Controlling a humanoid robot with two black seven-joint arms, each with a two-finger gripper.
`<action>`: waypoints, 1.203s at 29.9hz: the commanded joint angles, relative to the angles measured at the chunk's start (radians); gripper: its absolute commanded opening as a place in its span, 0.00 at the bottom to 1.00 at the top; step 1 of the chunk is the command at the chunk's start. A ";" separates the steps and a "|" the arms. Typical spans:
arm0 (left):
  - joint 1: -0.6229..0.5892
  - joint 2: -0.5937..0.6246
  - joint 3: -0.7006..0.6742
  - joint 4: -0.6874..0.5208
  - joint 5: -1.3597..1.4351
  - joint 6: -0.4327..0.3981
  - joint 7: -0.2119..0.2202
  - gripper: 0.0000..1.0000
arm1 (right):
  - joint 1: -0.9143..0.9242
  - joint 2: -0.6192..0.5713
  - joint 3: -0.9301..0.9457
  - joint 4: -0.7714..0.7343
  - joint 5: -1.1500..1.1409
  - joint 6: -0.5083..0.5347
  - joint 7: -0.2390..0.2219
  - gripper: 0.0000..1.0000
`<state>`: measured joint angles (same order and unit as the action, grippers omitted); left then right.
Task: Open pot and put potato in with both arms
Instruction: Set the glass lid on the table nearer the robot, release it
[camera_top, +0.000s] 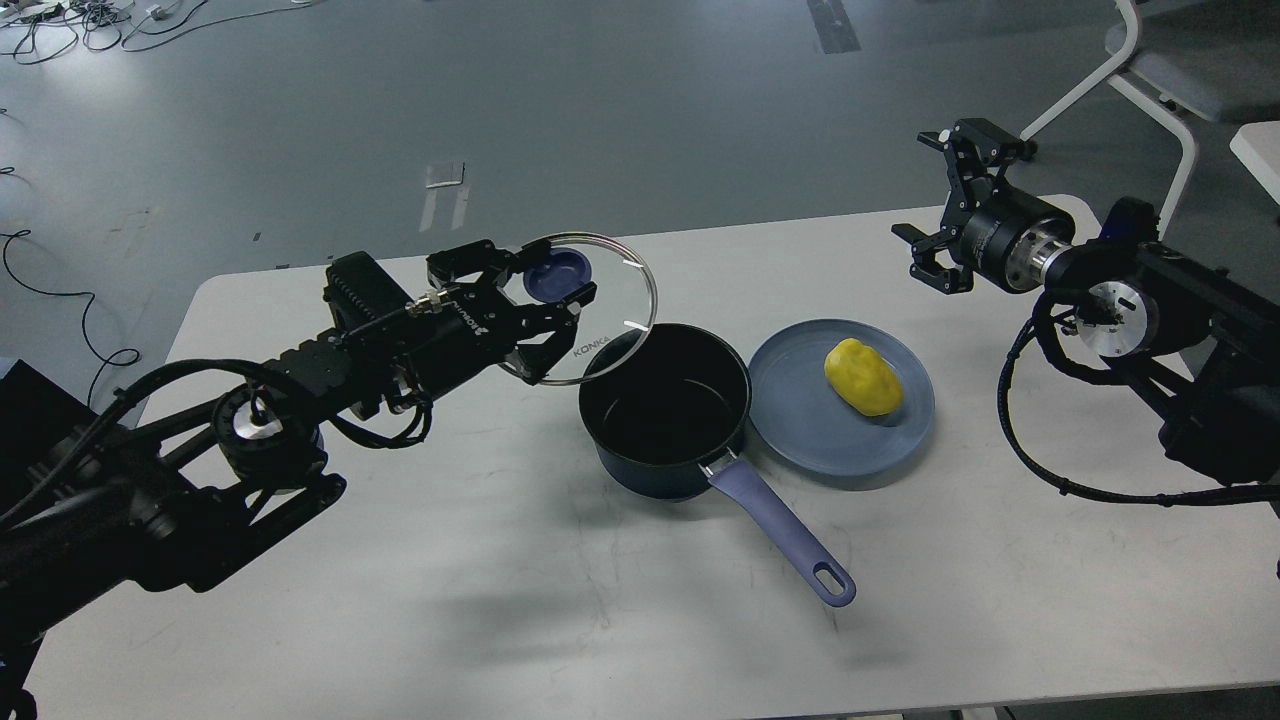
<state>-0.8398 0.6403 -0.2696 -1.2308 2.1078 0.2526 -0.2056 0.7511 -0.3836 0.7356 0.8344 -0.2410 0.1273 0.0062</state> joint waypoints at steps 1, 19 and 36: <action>0.013 0.059 0.012 -0.001 0.000 0.025 -0.001 0.32 | -0.001 -0.001 -0.001 0.000 0.000 0.000 0.000 1.00; 0.255 0.067 0.015 0.267 -0.058 0.236 -0.020 0.33 | 0.004 -0.001 -0.004 0.000 -0.003 0.000 0.000 1.00; 0.303 -0.005 0.072 0.349 -0.137 0.236 -0.035 0.51 | 0.010 0.000 -0.055 0.002 -0.003 -0.003 0.001 1.00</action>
<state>-0.5373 0.6399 -0.1981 -0.8829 1.9753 0.4894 -0.2424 0.7597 -0.3843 0.6811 0.8359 -0.2439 0.1247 0.0072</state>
